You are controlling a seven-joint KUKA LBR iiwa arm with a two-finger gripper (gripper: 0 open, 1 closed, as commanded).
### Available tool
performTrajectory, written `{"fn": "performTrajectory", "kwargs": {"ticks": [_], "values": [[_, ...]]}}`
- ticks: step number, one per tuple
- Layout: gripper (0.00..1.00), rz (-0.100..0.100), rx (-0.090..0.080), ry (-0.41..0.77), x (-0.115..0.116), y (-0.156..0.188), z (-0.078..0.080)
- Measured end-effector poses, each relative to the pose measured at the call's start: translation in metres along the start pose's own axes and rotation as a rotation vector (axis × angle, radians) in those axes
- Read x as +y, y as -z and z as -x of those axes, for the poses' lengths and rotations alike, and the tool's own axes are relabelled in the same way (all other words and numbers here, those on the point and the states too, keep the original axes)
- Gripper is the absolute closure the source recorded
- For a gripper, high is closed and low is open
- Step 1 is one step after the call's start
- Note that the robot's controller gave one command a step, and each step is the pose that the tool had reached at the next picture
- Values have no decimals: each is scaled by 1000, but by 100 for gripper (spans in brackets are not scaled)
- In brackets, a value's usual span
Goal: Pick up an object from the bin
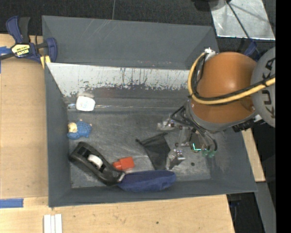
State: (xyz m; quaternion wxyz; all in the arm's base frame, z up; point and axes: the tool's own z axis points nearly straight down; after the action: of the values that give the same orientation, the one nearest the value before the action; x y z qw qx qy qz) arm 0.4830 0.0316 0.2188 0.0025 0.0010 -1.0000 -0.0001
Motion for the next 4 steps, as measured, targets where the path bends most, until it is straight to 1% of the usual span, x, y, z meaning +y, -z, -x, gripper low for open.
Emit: {"fn": "performTrajectory", "kwargs": {"ticks": [1, 2, 3, 4], "values": [[0, 1, -9, -111, -13, -146, 75], [0, 1, -11, -169, -20, -117, 66], [0, 1, -7, -374, -10, -117, 63], [0, 8, -6, -623, -22, -143, 60]]}}
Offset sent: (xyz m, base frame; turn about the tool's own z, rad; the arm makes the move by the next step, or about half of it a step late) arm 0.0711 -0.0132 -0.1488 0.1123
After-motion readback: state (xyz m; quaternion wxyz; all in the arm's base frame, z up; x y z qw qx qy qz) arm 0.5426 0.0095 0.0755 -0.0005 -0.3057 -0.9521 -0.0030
